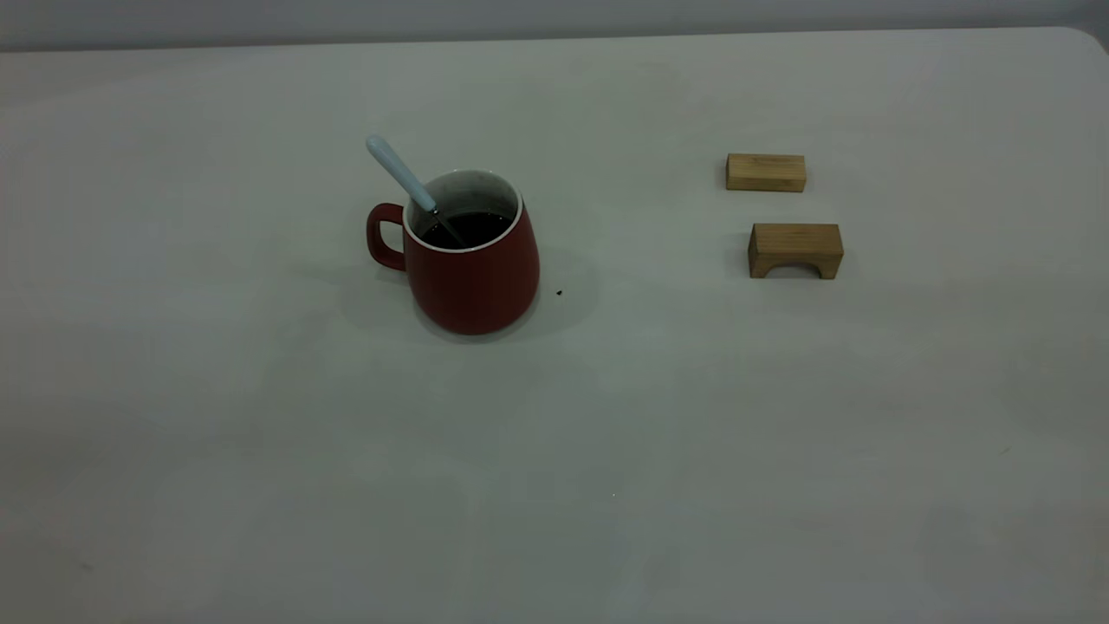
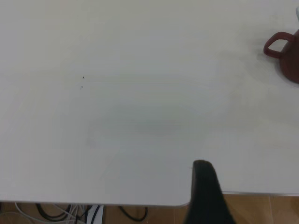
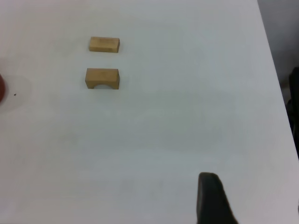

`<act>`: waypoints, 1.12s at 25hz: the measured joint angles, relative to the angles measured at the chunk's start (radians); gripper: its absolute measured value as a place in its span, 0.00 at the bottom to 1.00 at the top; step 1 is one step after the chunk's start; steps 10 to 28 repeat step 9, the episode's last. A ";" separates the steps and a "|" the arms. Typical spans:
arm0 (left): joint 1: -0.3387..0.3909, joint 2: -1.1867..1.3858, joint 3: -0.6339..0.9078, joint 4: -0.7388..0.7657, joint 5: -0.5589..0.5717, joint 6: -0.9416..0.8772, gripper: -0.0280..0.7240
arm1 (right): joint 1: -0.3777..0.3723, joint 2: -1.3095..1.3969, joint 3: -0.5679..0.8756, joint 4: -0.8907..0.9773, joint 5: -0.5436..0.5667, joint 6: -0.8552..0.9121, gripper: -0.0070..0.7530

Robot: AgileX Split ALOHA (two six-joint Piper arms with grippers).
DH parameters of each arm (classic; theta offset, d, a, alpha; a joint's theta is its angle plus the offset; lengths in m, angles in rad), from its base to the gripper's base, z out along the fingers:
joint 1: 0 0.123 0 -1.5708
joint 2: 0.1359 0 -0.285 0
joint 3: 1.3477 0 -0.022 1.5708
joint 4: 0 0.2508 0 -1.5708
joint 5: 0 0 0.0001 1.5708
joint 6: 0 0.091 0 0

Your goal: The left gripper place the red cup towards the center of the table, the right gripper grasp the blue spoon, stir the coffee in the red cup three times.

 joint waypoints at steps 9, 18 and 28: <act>0.000 0.000 0.000 0.000 0.000 0.000 0.78 | 0.000 0.000 0.000 0.005 0.000 0.000 0.63; 0.000 0.000 0.000 0.000 0.000 0.000 0.78 | 0.000 0.000 0.000 0.005 0.000 0.000 0.63; 0.000 0.000 0.000 0.000 0.000 0.000 0.78 | 0.000 0.000 0.000 0.005 0.000 0.000 0.63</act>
